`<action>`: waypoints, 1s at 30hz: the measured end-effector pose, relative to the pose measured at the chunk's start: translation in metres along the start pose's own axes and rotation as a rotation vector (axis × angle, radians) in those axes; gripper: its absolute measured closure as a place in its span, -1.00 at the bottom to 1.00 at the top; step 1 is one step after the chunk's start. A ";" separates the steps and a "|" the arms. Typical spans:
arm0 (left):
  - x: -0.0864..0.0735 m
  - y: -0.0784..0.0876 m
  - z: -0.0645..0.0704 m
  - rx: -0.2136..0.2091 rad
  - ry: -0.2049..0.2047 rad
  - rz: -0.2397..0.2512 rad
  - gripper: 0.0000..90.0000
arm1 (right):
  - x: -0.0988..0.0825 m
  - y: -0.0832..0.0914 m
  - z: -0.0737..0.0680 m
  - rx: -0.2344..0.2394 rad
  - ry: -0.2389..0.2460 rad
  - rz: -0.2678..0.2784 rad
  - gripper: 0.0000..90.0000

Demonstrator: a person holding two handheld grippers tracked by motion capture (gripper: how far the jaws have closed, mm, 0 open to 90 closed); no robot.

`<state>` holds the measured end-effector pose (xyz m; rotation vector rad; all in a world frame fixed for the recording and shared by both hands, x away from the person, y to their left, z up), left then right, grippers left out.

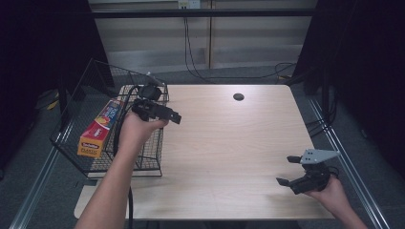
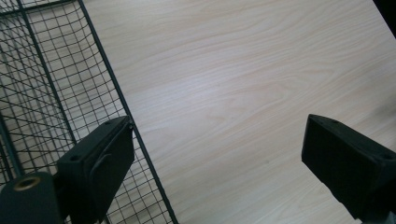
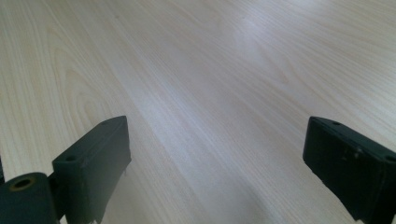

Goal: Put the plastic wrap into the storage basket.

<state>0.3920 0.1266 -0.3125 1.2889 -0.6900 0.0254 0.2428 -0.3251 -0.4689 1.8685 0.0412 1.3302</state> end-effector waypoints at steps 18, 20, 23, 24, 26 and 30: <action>-0.014 -0.022 0.028 -0.051 -0.095 -0.008 -0.78 | 0.000 0.001 0.000 -0.001 0.001 0.000 -0.83; -0.016 -0.026 0.031 -0.059 -0.107 -0.006 -0.78 | 0.000 0.001 0.000 -0.001 0.001 -0.001 -0.83; -0.019 -0.029 0.036 -0.067 -0.118 -0.008 -0.78 | 0.000 0.000 0.000 0.004 0.003 -0.002 -0.83; -0.020 -0.030 0.037 -0.069 -0.126 -0.009 -0.78 | 0.000 0.000 0.000 0.004 0.004 -0.003 -0.83; -0.021 -0.032 0.041 -0.070 -0.134 0.000 -0.78 | -0.001 0.000 0.000 0.005 0.006 -0.005 -0.83; -0.026 -0.036 0.048 -0.073 -0.153 0.007 -0.78 | -0.001 -0.001 0.000 0.004 0.005 -0.005 -0.83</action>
Point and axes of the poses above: each handheld gripper's, and its own axes: y roughly backward along the jaws, x roughly out of its top, z roughly to its right, the point moved 1 cm from there along -y, roughly forward along the jaws, and after that the axes turned 7 degrees about x, right-handed, at the moved point
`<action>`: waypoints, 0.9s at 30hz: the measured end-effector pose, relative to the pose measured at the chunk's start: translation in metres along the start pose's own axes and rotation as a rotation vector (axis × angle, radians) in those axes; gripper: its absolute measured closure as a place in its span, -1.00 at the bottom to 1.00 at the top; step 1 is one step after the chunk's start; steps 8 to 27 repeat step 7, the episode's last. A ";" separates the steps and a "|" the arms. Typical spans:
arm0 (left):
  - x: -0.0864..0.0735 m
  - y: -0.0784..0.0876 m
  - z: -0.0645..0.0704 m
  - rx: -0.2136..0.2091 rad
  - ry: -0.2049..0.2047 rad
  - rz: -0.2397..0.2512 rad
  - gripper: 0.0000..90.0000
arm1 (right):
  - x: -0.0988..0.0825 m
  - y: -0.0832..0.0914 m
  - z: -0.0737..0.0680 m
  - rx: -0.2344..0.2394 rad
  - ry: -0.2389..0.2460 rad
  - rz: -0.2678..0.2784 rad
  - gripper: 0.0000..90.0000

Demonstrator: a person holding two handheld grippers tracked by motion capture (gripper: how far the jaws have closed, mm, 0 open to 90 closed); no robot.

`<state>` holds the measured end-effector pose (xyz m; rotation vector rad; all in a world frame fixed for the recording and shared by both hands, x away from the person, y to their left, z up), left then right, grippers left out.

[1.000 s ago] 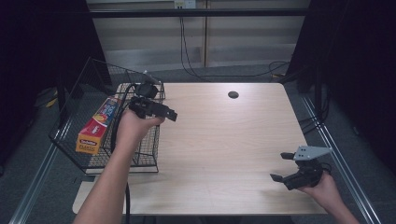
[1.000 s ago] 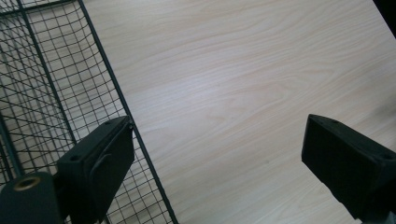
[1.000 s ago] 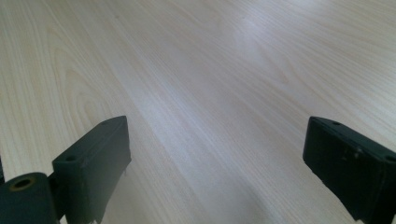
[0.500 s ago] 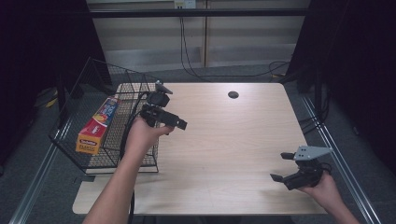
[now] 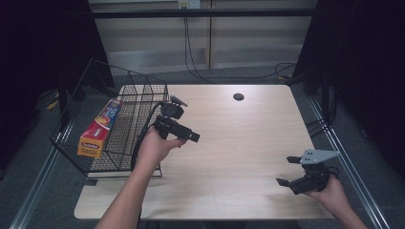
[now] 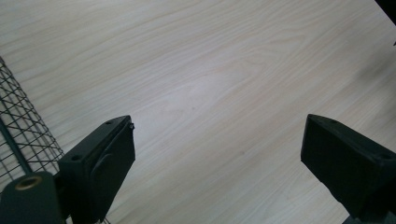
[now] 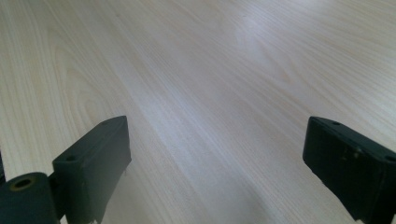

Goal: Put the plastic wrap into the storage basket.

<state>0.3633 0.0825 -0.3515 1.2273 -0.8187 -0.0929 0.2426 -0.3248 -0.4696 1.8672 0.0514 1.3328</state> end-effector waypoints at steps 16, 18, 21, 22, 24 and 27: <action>-0.012 -0.014 0.012 -0.023 -0.045 0.018 -0.80 | -0.002 -0.006 -0.001 -0.001 0.000 -0.031 -0.84; -0.012 -0.014 0.012 -0.023 -0.045 0.018 -0.80 | -0.002 -0.006 -0.001 -0.001 0.000 -0.031 -0.84; -0.012 -0.014 0.012 -0.023 -0.045 0.018 -0.80 | -0.002 -0.006 -0.001 -0.001 0.000 -0.031 -0.84; -0.012 -0.014 0.012 -0.023 -0.045 0.018 -0.80 | -0.002 -0.006 -0.001 -0.001 0.000 -0.031 -0.84; -0.012 -0.014 0.012 -0.023 -0.045 0.018 -0.80 | -0.002 -0.006 -0.001 -0.001 0.000 -0.031 -0.84; -0.012 -0.014 0.012 -0.023 -0.045 0.018 -0.80 | -0.002 -0.006 -0.001 -0.001 0.000 -0.031 -0.84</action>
Point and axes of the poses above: each handheld gripper's, and its own axes: y roughly backward along the jaws, x roughly out of its top, z roughly to its right, the point moved 1 cm from there along -y, roughly forward along the jaws, and after that the axes turned 7 degrees about x, right-handed, at the moved point
